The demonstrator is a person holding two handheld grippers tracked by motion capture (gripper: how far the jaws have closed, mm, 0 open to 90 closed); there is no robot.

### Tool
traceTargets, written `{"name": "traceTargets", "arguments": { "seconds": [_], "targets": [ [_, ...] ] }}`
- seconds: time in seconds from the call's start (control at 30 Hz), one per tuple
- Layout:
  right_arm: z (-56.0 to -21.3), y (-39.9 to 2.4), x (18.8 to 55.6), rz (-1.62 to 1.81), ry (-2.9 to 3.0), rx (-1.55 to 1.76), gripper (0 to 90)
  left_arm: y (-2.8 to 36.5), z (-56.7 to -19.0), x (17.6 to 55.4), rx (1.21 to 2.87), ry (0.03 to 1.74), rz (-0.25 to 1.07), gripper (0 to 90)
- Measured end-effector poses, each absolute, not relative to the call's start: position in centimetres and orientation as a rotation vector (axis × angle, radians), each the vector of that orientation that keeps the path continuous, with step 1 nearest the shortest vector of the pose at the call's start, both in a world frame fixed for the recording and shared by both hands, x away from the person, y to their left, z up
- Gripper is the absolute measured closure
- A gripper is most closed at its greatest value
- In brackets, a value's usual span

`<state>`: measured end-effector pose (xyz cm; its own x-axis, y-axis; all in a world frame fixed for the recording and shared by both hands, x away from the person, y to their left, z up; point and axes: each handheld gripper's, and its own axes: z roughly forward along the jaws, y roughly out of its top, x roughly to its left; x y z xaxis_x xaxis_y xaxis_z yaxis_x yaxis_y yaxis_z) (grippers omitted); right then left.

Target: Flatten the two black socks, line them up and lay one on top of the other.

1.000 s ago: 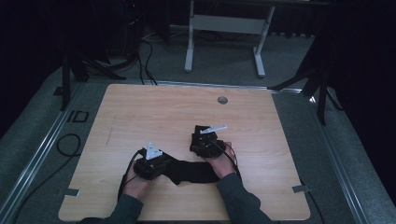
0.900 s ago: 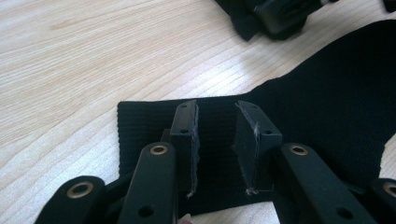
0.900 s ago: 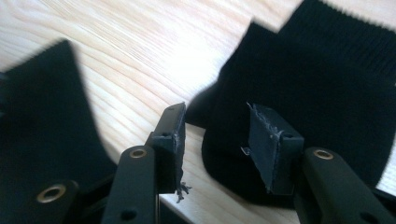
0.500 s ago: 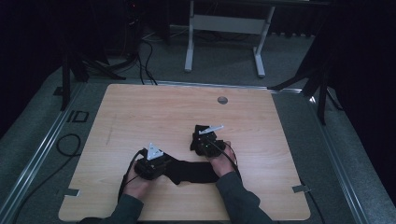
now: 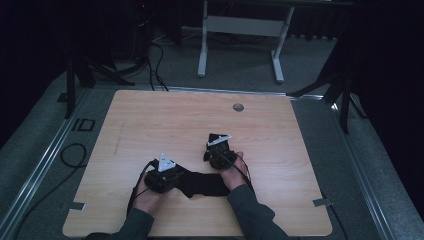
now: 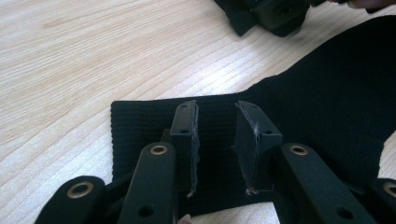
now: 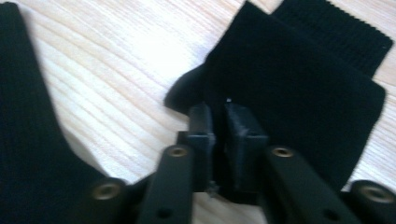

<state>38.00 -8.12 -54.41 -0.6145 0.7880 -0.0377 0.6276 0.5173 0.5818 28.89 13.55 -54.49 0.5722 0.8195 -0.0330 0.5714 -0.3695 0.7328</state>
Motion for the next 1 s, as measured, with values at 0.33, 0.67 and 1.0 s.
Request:
{"name": "traceTargets", "arguments": {
  "seconds": [0.33,0.67,1.0],
  "targets": [
    [-52.0,-10.4,37.4,0.918,2.453,1.175,85.4,13.6,-54.5,28.9,2.083,1.11,0.445,70.0],
    [-50.3,-15.5,35.8,0.865,2.557,1.014,84.6,13.6,-54.6,29.0,2.092,1.112,0.44,69.9],
    [-52.5,-19.7,34.7,0.768,2.539,1.037,83.9,13.4,-54.8,29.1,2.097,1.115,0.437,69.7]
  ]
}}
